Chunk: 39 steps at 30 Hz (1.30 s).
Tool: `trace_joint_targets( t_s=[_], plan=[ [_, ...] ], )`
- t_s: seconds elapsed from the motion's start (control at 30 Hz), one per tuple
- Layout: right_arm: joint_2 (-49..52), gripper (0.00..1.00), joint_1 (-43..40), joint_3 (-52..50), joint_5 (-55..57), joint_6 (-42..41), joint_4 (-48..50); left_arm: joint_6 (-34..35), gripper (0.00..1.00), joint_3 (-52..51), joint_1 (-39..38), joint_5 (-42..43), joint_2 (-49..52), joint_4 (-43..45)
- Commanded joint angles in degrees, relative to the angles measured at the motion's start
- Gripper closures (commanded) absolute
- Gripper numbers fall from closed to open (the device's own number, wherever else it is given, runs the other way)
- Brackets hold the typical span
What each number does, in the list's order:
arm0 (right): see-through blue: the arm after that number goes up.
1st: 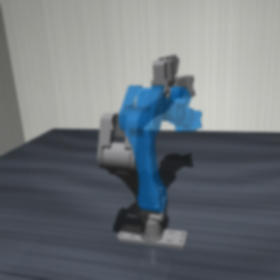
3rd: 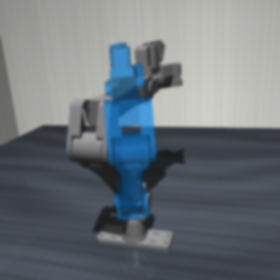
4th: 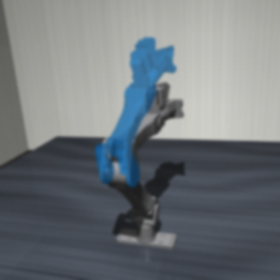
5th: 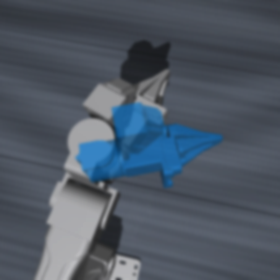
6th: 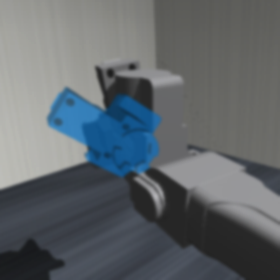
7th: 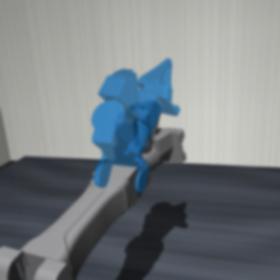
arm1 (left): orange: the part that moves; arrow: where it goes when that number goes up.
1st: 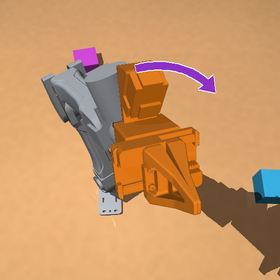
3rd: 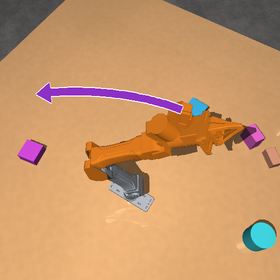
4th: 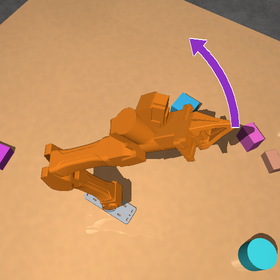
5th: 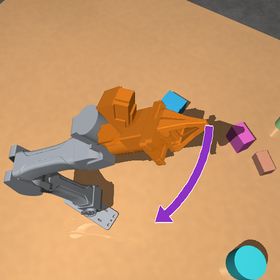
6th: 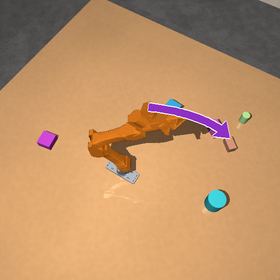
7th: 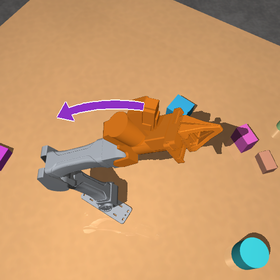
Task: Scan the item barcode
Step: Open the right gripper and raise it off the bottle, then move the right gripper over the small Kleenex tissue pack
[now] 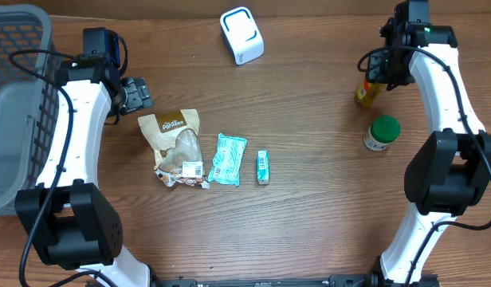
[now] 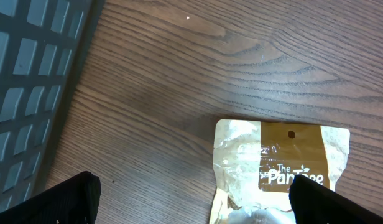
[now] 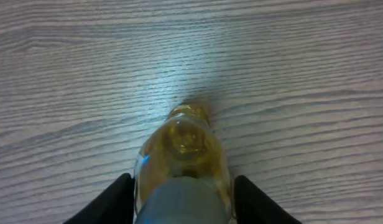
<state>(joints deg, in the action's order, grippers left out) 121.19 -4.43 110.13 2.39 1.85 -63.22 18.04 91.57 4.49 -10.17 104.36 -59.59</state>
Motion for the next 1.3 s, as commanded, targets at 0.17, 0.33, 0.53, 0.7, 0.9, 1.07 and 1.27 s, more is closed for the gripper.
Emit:
trace_joint_targets(
  t_s=[0.17,0.33,0.53,0.7,0.9,1.07,1.27],
  plan=[
    [-1.11,0.28,-0.02,0.07,0.55,-0.17,1.05,-0.24,0.0,0.44,-0.39,-0.72,-0.96,0.04],
    [-1.14,0.21,-0.02,0.26,0.55,0.11,7.02,-0.24,0.0,0.44,-0.39,-0.72,-0.96,0.04],
    [-1.18,0.21,0.74,4.68,0.52,0.39,10.47,-0.24,0.0,0.44,-0.39,-0.72,-0.96,0.04],
    [-1.22,0.21,4.59,10.01,0.55,4.81,8.66,-0.24,0.01,0.44,-0.39,-0.72,-0.96,0.04],
    [-1.22,0.21,12.79,10.16,0.48,2.97,4.39,-0.24,0.0,0.44,-0.39,-0.72,-0.96,0.04],
    [-1.2,0.16,19.32,9.88,-1.46,-7.58,-1.51,-0.24,0.0,0.44,-0.39,-0.72,-0.96,0.04],
    [-1.16,0.0,26.18,9.84,-5.03,-16.52,-5.38,-0.24,0.0,0.44,-0.39,-0.72,-0.96,0.04]
  ],
)
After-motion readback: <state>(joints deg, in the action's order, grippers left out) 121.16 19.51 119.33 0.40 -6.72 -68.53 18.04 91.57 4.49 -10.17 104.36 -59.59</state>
